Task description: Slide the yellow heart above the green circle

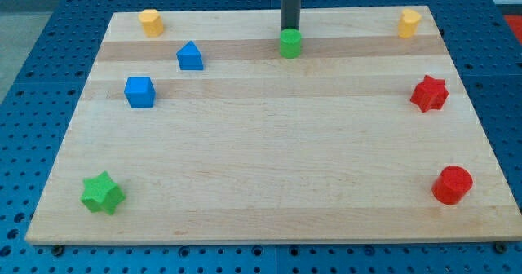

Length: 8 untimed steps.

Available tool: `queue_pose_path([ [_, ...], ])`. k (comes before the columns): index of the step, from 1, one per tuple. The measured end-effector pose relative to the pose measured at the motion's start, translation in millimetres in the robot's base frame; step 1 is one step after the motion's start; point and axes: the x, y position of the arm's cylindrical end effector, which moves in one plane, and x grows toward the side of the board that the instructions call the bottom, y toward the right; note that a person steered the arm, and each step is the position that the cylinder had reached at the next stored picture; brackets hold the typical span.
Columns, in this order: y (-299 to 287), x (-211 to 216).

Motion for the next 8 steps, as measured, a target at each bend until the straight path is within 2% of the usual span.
queue_pose_path([
  [3,141,9],
  [5,230,43],
  [6,279,20],
  [7,278,-8],
  [8,242,-11],
])
